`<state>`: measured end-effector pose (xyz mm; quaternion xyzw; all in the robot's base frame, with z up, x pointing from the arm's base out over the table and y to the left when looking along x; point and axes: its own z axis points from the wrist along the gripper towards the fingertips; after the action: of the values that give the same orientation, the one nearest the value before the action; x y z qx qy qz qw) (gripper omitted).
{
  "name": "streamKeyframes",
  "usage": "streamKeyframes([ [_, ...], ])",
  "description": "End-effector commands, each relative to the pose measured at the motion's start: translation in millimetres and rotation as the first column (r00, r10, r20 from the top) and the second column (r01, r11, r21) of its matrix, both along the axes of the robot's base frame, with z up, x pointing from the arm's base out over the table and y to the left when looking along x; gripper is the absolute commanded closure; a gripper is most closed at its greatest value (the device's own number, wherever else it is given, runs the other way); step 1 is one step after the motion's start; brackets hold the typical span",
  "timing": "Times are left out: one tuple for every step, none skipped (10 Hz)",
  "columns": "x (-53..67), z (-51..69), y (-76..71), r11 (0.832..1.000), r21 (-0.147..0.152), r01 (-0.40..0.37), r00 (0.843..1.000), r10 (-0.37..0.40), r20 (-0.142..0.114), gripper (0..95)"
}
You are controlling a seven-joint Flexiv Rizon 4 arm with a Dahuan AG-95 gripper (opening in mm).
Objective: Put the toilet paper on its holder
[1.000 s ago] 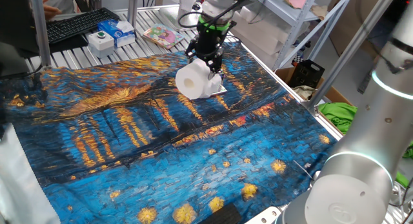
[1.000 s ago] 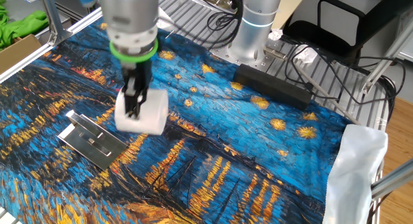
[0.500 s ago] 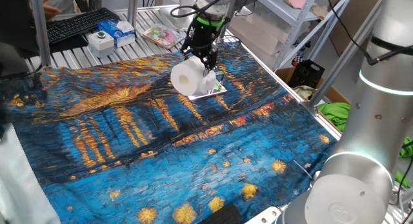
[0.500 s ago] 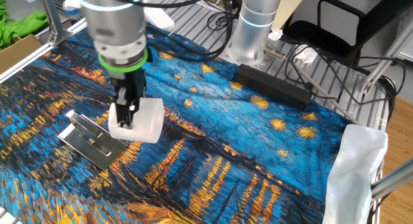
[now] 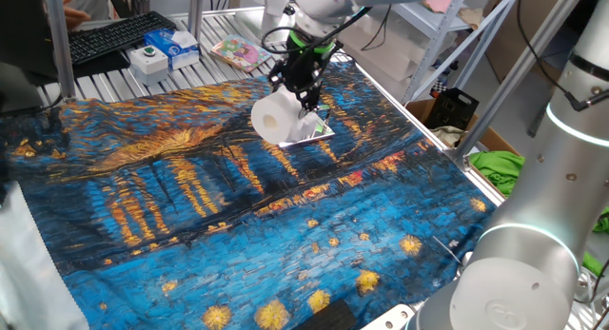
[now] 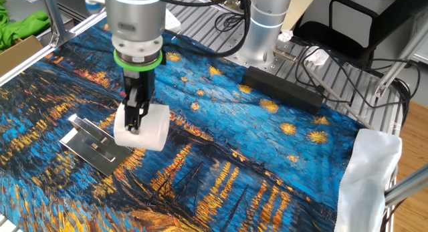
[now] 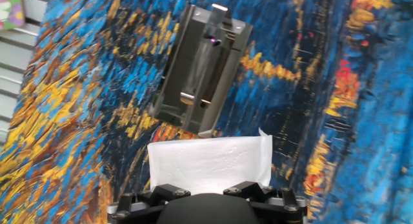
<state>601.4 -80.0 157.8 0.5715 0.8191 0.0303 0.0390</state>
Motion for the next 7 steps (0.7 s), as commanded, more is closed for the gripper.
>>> streamKeyframes([
  [5.7,-3.7,-0.1,1.0,-0.005,0.015,1.0,-0.015,-0.022,95.0],
  [8.3,-5.5,-0.1,1.0,-0.012,0.016,1.0,-0.017,-0.022,95.0],
  [10.9,-6.3,-0.3,1.0,-0.013,0.018,1.0,-0.018,-0.022,95.0],
  [15.2,-7.9,-1.1,1.0,-0.013,0.02,1.0,-0.02,-0.021,95.0],
  [17.0,-9.1,-1.4,1.0,-0.014,0.02,1.0,-0.021,-0.021,95.0],
  [19.8,-11.2,-1.5,1.0,-0.012,0.022,1.0,-0.023,-0.019,95.0],
  [21.7,-12.9,-1.8,1.0,-0.013,0.024,1.0,-0.024,-0.016,95.0],
])
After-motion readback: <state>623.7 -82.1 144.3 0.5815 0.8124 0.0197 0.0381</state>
